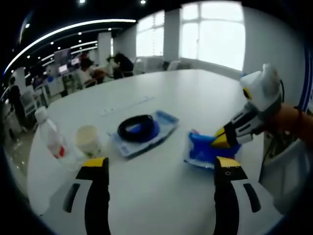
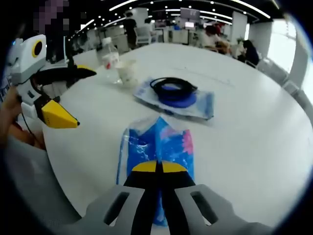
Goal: Arrange the tabletop items into an orderly group along one side of the table until the central work area is clear of visible clutter.
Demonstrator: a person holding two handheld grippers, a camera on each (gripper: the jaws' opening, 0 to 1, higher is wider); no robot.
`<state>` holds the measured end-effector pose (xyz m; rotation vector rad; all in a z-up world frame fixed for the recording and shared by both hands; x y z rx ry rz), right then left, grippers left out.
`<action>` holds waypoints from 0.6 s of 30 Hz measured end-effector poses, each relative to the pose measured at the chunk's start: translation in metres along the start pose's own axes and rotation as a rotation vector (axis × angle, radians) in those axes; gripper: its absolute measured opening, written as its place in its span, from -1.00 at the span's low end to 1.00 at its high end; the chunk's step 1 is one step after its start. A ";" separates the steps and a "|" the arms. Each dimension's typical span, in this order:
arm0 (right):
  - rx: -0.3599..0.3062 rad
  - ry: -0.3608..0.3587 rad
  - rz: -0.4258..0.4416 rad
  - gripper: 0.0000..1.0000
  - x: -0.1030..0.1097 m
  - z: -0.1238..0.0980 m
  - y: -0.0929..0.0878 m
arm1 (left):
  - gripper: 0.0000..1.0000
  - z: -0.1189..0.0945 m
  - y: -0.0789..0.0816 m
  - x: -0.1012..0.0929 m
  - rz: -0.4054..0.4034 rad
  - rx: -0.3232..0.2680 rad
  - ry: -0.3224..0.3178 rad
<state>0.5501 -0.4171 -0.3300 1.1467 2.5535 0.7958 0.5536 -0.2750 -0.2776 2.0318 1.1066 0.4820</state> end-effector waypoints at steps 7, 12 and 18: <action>-0.092 0.086 -0.117 -0.98 0.024 -0.004 0.021 | 0.63 0.003 -0.004 -0.003 0.009 0.021 -0.012; -0.146 0.130 -0.205 -0.98 0.040 -0.008 0.033 | 0.55 0.006 -0.010 -0.004 0.010 0.050 -0.022; -0.139 0.118 -0.315 -0.98 0.050 -0.007 0.034 | 0.40 0.008 -0.016 -0.007 0.019 0.086 -0.035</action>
Point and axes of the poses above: the point that each gripper's makers call its tool centre point, and the gripper's own axes: z roughly forward along the fingers, x roughly to its left, y roughly out of its top, the point moved 2 cm from there along -z, roughly backward along the fingers, and after that the axes turned 9 degrees about x, right-handed, at the moved point
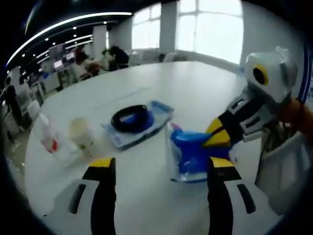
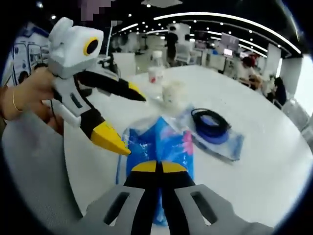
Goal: Arrange the tabletop items into an orderly group along one side of the table until the central work area is clear of visible clutter.
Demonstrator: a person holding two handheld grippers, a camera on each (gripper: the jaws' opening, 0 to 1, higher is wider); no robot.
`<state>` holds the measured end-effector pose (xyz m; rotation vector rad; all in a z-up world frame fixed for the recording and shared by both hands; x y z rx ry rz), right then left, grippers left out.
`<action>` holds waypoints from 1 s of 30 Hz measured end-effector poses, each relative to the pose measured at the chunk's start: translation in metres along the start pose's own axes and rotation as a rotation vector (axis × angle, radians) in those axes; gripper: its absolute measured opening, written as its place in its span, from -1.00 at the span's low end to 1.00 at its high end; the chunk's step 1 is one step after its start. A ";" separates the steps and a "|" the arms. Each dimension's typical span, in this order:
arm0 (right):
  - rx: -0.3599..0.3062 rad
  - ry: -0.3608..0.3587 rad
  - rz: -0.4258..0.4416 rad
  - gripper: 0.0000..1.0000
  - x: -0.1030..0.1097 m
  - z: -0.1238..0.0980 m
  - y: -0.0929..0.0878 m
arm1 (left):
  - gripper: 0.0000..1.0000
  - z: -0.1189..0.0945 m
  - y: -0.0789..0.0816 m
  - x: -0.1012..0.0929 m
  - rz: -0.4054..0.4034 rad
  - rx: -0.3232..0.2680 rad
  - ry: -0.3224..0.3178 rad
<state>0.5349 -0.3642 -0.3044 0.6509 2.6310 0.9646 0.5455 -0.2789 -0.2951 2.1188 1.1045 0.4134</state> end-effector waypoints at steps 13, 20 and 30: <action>-0.056 0.040 -0.043 -0.98 0.009 -0.002 0.012 | -0.45 0.005 -0.001 -0.018 0.031 0.015 -0.066; -0.051 0.041 -0.055 -0.98 0.010 -0.001 0.012 | -0.75 0.006 -0.002 -0.017 0.010 0.030 -0.030; -0.042 0.034 -0.037 -0.98 0.007 0.000 0.010 | -0.97 0.005 0.000 -0.018 -0.074 0.022 -0.042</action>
Point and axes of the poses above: the point that each gripper's makers call its tool centre point, and the gripper's own axes: z roughly forward along the fingers, x roughly to its left, y roughly out of its top, the point moved 2 cm from there along -z, roughly backward along the fingers, and after that the axes turned 9 degrees about x, right-handed, at the moved point
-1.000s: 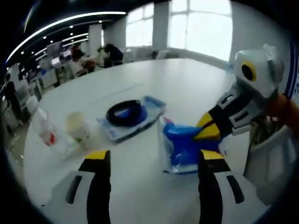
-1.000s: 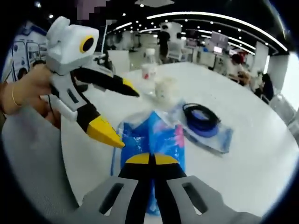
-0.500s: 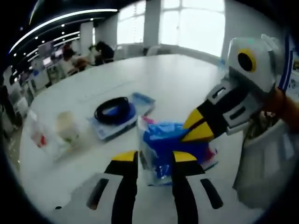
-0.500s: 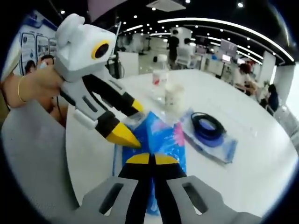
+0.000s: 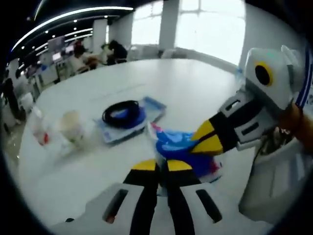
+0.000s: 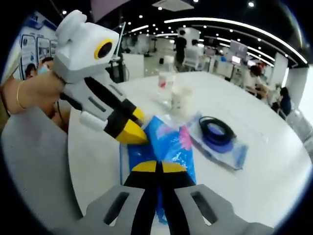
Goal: Arrange the tabletop items into an orderly group along one side of the table until the central work area is clear of visible clutter.
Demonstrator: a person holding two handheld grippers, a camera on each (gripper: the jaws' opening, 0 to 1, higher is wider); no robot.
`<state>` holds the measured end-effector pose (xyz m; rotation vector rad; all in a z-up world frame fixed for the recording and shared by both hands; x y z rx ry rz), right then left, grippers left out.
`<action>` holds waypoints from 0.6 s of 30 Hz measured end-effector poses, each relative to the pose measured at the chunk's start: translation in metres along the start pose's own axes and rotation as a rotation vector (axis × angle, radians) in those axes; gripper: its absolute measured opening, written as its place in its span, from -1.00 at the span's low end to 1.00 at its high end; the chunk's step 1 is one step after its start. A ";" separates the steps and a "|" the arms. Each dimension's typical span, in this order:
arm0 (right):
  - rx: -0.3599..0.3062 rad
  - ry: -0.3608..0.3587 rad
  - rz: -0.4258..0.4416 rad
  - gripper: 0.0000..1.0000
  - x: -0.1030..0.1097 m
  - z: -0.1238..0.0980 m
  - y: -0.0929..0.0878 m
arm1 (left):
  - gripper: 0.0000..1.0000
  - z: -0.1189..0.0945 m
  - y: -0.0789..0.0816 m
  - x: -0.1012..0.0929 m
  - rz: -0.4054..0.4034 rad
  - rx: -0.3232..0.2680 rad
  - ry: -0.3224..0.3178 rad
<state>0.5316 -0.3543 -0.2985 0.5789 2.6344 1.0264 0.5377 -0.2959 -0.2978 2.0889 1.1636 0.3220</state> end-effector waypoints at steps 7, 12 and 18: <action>0.002 0.001 0.035 -0.98 -0.001 0.002 -0.002 | -0.99 -0.003 0.003 0.000 -0.037 -0.020 -0.001; 0.011 -0.005 0.088 -0.91 -0.005 0.003 -0.006 | -0.99 -0.003 0.005 0.000 -0.041 -0.030 0.001; 0.011 -0.067 0.233 -0.46 -0.020 0.002 -0.012 | -0.99 -0.009 0.009 0.005 -0.068 -0.061 0.015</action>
Point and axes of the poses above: the point that each gripper's makers call its tool centre point, and the gripper's own axes: z roughly forward along the fingers, x roughly to its left, y roughly out of its top, the point moved 2 cm from there along -z, roughly backward along the fingers, and after that the axes turned 9 degrees about x, right-handed, at the moved point
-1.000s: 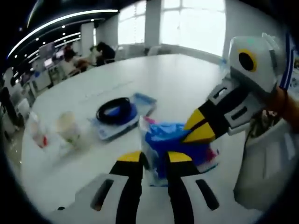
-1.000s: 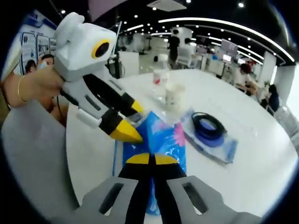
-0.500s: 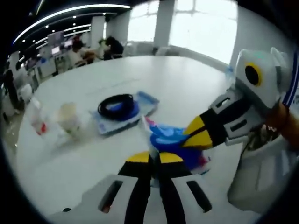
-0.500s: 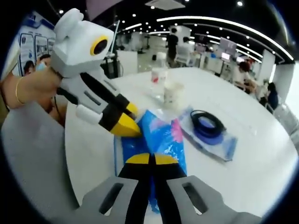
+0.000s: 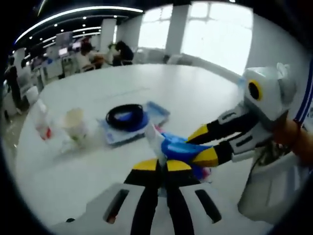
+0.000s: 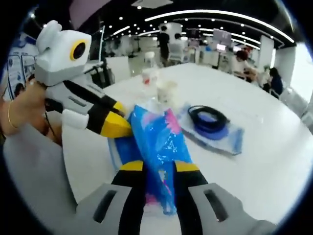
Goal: Arrange the tabletop items into an orderly group along one side of the table until the central work area is clear of visible clutter.
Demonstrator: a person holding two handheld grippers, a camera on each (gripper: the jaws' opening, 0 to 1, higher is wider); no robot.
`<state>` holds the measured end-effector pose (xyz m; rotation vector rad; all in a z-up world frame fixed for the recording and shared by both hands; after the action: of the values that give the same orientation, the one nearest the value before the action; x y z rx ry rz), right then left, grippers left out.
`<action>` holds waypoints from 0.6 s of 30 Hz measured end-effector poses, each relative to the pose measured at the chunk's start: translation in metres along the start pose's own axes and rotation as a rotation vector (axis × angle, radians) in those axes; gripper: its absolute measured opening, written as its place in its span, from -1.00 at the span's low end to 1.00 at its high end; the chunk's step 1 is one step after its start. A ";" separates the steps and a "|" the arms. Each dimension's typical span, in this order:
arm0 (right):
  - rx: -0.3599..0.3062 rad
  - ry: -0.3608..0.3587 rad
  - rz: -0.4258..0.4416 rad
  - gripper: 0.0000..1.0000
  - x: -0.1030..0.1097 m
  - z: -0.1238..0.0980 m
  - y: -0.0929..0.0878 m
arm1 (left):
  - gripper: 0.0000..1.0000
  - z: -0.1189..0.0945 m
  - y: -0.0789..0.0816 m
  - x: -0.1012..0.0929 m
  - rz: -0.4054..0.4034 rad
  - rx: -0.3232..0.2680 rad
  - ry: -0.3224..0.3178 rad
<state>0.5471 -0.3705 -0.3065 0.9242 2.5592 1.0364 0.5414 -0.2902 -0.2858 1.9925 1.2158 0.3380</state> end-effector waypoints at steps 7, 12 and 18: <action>-0.018 -0.070 0.132 -0.04 -0.020 -0.004 -0.002 | -0.99 -0.007 0.005 0.013 -0.091 -0.050 0.034; -0.027 -0.078 0.200 -0.03 -0.026 -0.005 -0.005 | -0.99 -0.013 0.010 0.020 -0.135 -0.090 0.059; -0.055 -0.029 0.319 -0.12 -0.026 -0.006 -0.005 | -0.99 -0.017 0.013 0.025 -0.179 -0.123 0.071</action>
<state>0.5622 -0.3931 -0.3062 1.3530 2.3954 1.1572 0.5536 -0.2645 -0.2689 1.7662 1.3733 0.3868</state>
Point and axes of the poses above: the point that each gripper's makers call its tool centre point, and the gripper's own axes: z roughly forward along the fingers, x roughly to its left, y roughly out of its top, the point moved 2 cm from there along -z, roughly backward along the fingers, and after that the axes turned 9 degrees about x, right-handed, at the moved point
